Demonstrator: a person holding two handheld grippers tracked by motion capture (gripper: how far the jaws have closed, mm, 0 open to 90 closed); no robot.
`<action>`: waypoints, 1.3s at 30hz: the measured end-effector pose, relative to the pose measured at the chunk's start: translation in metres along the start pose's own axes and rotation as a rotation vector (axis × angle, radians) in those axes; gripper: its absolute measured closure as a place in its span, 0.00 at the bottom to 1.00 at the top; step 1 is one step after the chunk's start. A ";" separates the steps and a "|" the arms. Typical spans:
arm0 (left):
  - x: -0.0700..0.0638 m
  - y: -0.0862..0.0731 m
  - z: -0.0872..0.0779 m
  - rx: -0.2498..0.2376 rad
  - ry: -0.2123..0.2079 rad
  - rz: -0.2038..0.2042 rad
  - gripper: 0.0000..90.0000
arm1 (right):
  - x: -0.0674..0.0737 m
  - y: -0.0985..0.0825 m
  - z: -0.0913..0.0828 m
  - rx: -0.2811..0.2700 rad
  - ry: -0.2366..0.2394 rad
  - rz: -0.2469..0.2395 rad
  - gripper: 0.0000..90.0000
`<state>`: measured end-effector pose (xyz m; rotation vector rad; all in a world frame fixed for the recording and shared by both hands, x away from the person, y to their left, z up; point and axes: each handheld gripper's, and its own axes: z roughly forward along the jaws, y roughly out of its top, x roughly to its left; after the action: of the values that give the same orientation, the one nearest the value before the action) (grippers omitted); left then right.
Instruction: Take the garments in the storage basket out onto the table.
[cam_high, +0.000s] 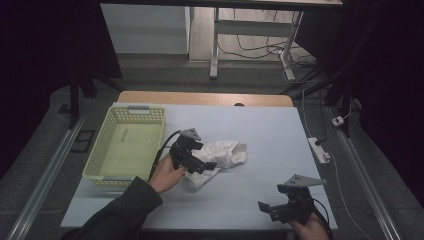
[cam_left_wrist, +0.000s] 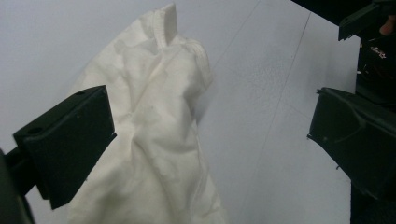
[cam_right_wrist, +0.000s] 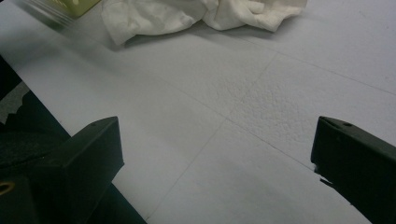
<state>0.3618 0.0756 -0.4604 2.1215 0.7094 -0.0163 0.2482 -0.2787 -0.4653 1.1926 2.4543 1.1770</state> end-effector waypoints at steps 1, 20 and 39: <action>0.000 -0.001 -0.001 0.002 0.000 0.001 0.00 | 0.000 0.000 0.000 0.000 0.000 0.000 0.02; -0.008 -0.011 -0.035 -0.052 -0.005 -0.037 0.00 | 0.001 0.000 0.000 0.002 -0.001 -0.003 0.02; -0.015 -0.031 -0.068 -0.062 0.026 -0.069 0.01 | 0.001 0.000 0.000 0.002 -0.006 -0.006 0.02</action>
<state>0.3182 0.1332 -0.4374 2.0404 0.7884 -0.0043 0.2477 -0.2778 -0.4652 1.1874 2.4537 1.1675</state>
